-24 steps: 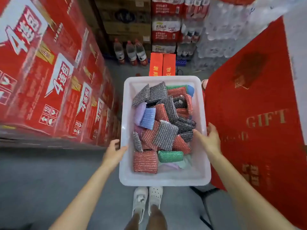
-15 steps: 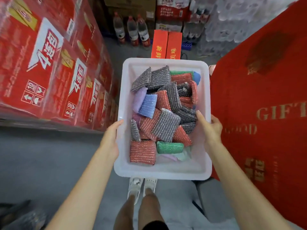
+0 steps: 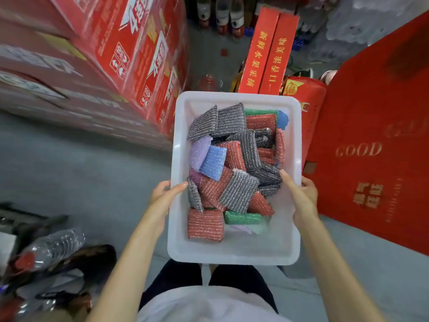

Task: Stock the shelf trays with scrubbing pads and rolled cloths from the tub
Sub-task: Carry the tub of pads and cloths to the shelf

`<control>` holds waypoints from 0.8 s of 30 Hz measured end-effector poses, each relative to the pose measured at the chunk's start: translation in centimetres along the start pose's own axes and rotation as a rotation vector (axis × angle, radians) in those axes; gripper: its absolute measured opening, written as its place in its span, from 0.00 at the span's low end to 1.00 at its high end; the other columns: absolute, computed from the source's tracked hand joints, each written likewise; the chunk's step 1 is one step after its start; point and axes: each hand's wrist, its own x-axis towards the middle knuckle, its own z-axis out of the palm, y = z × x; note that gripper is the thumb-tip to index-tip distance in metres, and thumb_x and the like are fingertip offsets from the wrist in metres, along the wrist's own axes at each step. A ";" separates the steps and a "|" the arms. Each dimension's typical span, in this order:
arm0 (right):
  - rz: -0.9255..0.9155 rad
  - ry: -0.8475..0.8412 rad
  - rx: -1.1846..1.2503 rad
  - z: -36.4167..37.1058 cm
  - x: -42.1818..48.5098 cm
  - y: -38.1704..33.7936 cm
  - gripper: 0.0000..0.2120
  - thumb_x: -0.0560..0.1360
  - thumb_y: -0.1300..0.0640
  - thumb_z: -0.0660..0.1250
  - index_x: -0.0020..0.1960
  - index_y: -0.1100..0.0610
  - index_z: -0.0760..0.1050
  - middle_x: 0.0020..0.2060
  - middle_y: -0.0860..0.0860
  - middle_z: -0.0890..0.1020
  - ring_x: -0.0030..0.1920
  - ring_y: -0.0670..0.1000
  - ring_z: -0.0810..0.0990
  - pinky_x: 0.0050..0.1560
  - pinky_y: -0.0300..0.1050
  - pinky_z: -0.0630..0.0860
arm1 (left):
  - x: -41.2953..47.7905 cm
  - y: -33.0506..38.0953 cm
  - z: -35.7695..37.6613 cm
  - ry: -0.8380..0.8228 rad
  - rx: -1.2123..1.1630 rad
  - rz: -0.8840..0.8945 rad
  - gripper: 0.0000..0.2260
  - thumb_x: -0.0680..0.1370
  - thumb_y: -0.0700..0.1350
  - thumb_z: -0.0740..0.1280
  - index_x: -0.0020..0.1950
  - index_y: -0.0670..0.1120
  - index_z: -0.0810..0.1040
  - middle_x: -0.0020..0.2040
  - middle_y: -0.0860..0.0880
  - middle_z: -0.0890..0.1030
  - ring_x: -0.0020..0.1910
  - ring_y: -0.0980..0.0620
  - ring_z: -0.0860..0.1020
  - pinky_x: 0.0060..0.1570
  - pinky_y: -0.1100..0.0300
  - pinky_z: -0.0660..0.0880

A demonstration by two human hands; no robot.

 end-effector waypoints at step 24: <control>-0.141 -0.451 -0.365 22.7 -31.8 6.8 0.17 0.72 0.49 0.71 0.33 0.57 0.68 0.30 0.49 0.67 0.30 0.47 0.63 0.25 0.34 0.61 | -11.4 -12.3 -38.2 0.356 -0.346 0.145 0.31 0.61 0.58 0.79 0.57 0.43 0.78 0.53 0.47 0.82 0.54 0.50 0.79 0.55 0.60 0.74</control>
